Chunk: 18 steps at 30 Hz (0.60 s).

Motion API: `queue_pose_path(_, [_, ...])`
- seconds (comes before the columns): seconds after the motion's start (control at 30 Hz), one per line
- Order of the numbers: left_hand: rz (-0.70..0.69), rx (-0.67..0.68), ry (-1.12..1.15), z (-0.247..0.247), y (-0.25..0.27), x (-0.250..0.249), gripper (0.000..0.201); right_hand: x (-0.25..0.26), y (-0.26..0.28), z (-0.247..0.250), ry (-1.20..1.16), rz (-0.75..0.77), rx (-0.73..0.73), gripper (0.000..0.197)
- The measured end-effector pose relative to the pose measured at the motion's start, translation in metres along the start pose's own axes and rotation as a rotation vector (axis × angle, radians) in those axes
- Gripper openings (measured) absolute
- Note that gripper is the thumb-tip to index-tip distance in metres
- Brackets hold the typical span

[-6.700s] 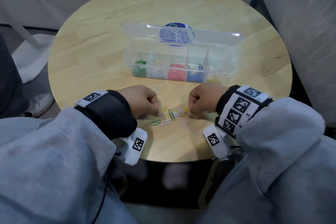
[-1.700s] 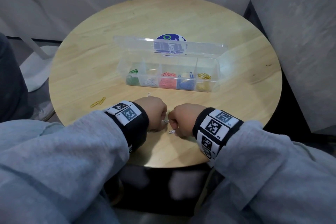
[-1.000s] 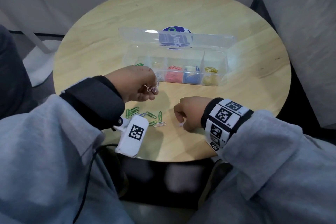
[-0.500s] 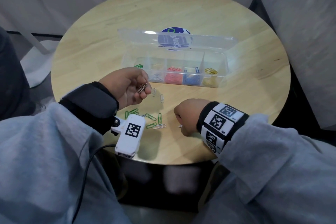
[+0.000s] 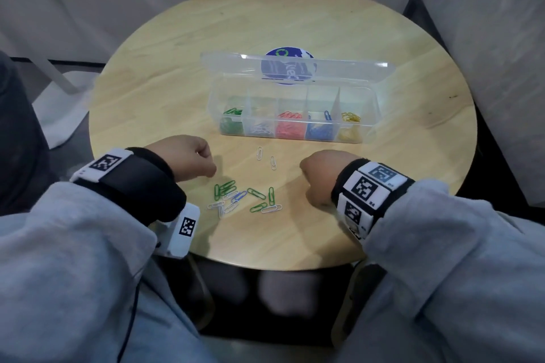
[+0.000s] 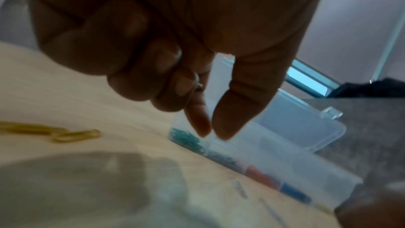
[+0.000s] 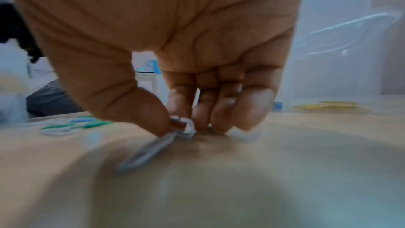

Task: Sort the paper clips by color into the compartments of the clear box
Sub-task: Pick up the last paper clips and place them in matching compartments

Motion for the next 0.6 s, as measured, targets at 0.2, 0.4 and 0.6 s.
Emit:
queue_pose_path(0.2, [-0.002,0.102,-0.183,-0.015,0.002,-0.003,0.015,-0.027,-0.009,0.01,-0.23,-0.07,-0.032,0.016])
queue_pose_path(0.4, [0.053,0.175,-0.388,-0.031,0.005,-0.008,0.02,-0.044,0.002,0.015,-0.539,-0.038,-0.022,0.023])
queue_pose_path(0.6, [0.057,0.212,-0.512,-0.039,0.004,-0.01,0.029,-0.047,0.001,0.005,-0.982,0.055,0.079,0.023])
Point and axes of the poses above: each hand's wrist, its own y-axis away from the middle knuckle, its own z-axis out of the back of the hand, x = y × z, the point moved 5 cm from there along -y, towards the middle knuckle, and after that the axes turned 11 degrees about x, right-handed, at the moved point
